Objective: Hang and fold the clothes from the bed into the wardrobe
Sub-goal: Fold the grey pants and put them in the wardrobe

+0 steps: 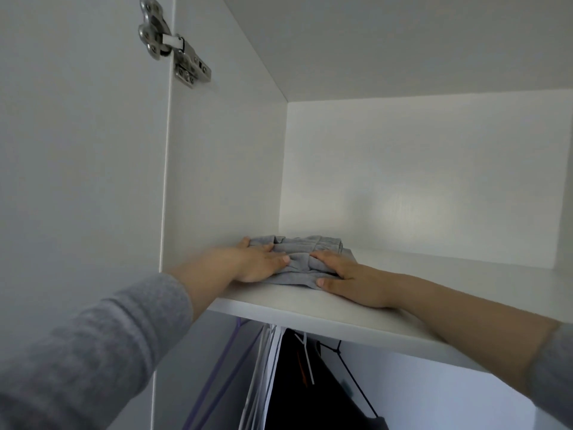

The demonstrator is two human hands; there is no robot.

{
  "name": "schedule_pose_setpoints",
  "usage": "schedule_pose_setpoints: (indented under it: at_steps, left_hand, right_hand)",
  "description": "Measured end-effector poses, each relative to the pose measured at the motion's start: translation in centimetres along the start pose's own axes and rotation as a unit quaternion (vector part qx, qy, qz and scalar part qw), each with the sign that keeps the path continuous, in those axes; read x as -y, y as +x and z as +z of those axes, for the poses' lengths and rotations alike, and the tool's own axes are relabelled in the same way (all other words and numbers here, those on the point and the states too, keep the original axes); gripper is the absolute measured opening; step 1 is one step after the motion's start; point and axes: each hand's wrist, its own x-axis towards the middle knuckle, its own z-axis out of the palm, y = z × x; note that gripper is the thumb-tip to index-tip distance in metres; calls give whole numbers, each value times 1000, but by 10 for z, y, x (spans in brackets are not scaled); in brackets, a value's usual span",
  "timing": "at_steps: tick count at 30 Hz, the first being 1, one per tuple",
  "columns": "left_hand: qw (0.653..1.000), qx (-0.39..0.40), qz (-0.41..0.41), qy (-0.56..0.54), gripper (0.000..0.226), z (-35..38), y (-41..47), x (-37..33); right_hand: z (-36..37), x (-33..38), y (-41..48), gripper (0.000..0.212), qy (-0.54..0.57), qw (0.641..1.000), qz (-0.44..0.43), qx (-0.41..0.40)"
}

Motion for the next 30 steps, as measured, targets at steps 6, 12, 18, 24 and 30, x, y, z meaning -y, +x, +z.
schedule_pose_setpoints:
  at_steps: [6,12,18,24,30]
  left_hand:
    - [999,-5,-1,32,60,6,35,12]
    - [999,-16,1,31,62,14,78,29]
    - [997,-62,-32,21,61,14,111,42]
    - [992,-122,7,29,43,15,127,40]
    - [995,-96,33,-19,46,14,136,48]
  right_hand:
    - [7,-22,27,64,-8,1000,14,-14]
    - [10,-45,59,64,-19,999,29,-15]
    - [11,-61,87,62,-16,1000,14,-21]
    - [14,-70,100,63,-16,999,14,-32]
    - [20,-78,110,67,-24,998,36,-47]
